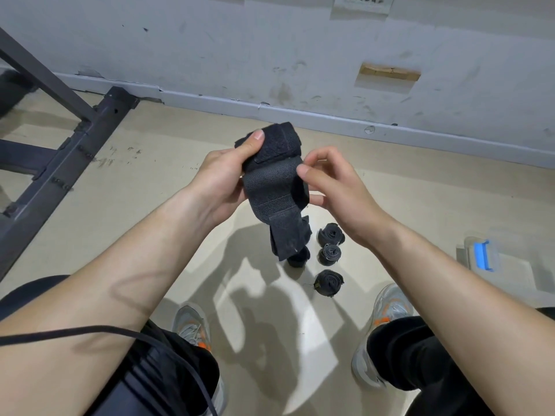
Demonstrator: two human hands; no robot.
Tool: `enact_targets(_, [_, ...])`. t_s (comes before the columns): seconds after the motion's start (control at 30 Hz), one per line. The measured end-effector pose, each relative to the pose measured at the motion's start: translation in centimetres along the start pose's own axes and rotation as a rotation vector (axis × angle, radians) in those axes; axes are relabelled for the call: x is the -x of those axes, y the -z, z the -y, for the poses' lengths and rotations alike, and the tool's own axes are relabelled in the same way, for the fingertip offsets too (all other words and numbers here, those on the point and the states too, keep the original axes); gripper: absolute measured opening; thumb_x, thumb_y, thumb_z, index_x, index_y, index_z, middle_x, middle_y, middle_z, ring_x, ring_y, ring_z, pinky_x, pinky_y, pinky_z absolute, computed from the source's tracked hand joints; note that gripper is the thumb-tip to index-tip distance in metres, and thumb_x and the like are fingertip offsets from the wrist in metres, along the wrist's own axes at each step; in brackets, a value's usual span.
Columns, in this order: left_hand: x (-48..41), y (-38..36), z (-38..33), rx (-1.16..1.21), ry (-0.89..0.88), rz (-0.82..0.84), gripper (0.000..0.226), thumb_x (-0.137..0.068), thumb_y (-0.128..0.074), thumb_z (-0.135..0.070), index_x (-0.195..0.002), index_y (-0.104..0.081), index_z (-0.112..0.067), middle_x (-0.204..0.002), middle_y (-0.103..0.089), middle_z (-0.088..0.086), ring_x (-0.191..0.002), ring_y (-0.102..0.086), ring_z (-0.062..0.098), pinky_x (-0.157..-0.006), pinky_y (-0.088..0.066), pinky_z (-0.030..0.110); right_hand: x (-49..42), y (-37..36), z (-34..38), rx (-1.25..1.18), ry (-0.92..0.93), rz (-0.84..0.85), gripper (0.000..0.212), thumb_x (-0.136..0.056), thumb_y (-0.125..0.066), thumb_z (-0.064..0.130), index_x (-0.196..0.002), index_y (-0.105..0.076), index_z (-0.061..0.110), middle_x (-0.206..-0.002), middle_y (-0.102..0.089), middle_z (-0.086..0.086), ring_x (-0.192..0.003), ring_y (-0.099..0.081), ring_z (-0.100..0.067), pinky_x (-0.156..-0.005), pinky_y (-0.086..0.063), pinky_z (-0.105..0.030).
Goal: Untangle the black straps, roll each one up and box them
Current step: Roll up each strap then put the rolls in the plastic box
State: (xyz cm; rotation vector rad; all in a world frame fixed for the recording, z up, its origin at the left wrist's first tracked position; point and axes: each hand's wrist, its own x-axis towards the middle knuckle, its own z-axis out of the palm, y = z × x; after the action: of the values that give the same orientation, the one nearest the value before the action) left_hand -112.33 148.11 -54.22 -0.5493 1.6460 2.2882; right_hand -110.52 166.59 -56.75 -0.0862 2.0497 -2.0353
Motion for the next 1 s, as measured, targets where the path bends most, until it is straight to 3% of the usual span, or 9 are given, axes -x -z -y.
enact_targets(0.17, [-0.1,0.2,0.0,0.017,-0.031,-0.030,0.040,-0.095,-0.070,-0.030,-0.120,-0.068,0.001,-0.115,-0.075,0.015,-0.100,-0.075,0.027,-0.081,-0.063,0.037,0.2,-0.1,-0.5,0.186,-0.002,0.015,0.021,-0.082,-0.077,0.030,-0.088,-0.068,0.012,-0.098,-0.075,-0.007,-0.089,-0.072,-0.026,-0.097,-0.052,-0.054])
enact_targets(0.3, [-0.7,0.7,-0.2,-0.011,-0.143,-0.085,0.045,-0.095,-0.071,-0.024,-0.129,-0.062,0.004,-0.118,-0.074,0.014,-0.102,-0.074,0.024,-0.079,-0.062,0.036,-0.2,-0.1,-0.7,0.253,-0.028,-0.065,0.022,-0.082,-0.072,0.038,-0.070,-0.065,0.020,-0.112,-0.065,-0.001,-0.098,-0.065,-0.011,-0.103,-0.048,-0.040])
enact_targets(0.43, [-1.2,0.8,0.3,-0.239,-0.333,-0.169,0.046,-0.081,-0.082,-0.030,-0.120,-0.060,-0.016,-0.118,-0.070,0.002,-0.108,-0.070,0.019,-0.090,-0.059,0.046,-0.2,-0.4,-0.8,0.312,-0.023,-0.092,0.029,-0.097,-0.066,0.032,-0.070,-0.059,0.021,-0.104,-0.055,0.004,-0.079,-0.056,-0.002,-0.086,-0.045,-0.022])
enact_targets(0.5, [-1.1,0.6,0.4,-0.352,-0.420,-0.175,0.047,-0.075,-0.081,-0.037,-0.114,-0.058,-0.027,-0.116,-0.067,-0.006,-0.112,-0.066,0.013,-0.095,-0.056,0.054,-0.4,-0.4,-1.0,0.314,-0.044,-0.093,0.026,-0.097,-0.063,0.036,-0.077,-0.062,0.020,-0.097,-0.062,0.001,-0.073,-0.059,-0.009,-0.082,-0.049,-0.031])
enact_targets(0.6, [-1.0,0.5,0.7,-0.368,-0.467,-0.140,0.054,-0.074,-0.080,-0.036,-0.120,-0.056,-0.023,-0.113,-0.065,-0.009,-0.105,-0.065,0.009,-0.094,-0.056,0.057,-0.4,-0.1,-1.2,0.298,-0.139,-0.029,0.028,-0.100,-0.060,0.037,-0.077,-0.059,0.019,-0.080,-0.063,-0.005,-0.071,-0.057,-0.019,-0.078,-0.053,-0.052])
enact_targets(0.7, [-1.0,0.4,0.8,-0.387,-0.470,-0.075,0.056,-0.074,-0.082,-0.033,-0.123,-0.056,-0.021,-0.115,-0.064,-0.006,-0.105,-0.065,0.010,-0.095,-0.056,0.054,-0.2,0.1,-1.3,0.296,-0.196,-0.006,0.027,-0.098,-0.062,0.037,-0.077,-0.056,0.021,-0.082,-0.062,-0.002,-0.077,-0.056,-0.019,-0.080,-0.051,-0.047])
enact_targets(0.8, [-0.8,0.3,0.8,-0.391,-0.450,0.000,0.056,-0.073,-0.083,-0.033,-0.122,-0.057,-0.023,-0.120,-0.064,-0.002,-0.109,-0.067,0.019,-0.093,-0.058,0.048,-0.2,0.3,-0.8,0.186,-0.193,-0.137,0.027,-0.091,-0.058,0.048,-0.086,-0.056,0.022,-0.090,-0.065,0.003,-0.083,-0.060,-0.017,-0.085,-0.049,-0.041])
enact_targets(0.87, [-0.7,0.3,1.0,-0.389,-0.436,0.084,0.055,-0.076,-0.082,-0.025,-0.125,-0.055,-0.019,-0.124,-0.063,0.001,-0.102,-0.069,0.017,-0.083,-0.059,0.037,-0.3,0.8,-0.1,0.055,-0.190,-0.190,0.040,-0.081,-0.052,0.059,-0.098,-0.057,0.023,-0.096,-0.066,0.000,-0.087,-0.062,-0.019,-0.088,-0.050,-0.044])
enact_targets(1.0, [-0.1,-0.3,1.6,-0.416,-0.443,0.228,0.048,-0.079,-0.080,-0.008,-0.119,-0.055,-0.018,-0.118,-0.061,-0.001,-0.097,-0.067,0.003,-0.081,-0.055,0.023,-0.6,1.5,0.5,-0.062,-0.179,-0.082,0.071,-0.079,-0.045,0.075,-0.131,-0.057,0.027,-0.109,-0.073,-0.003,-0.083,-0.069,-0.016,-0.084,-0.054,-0.043])
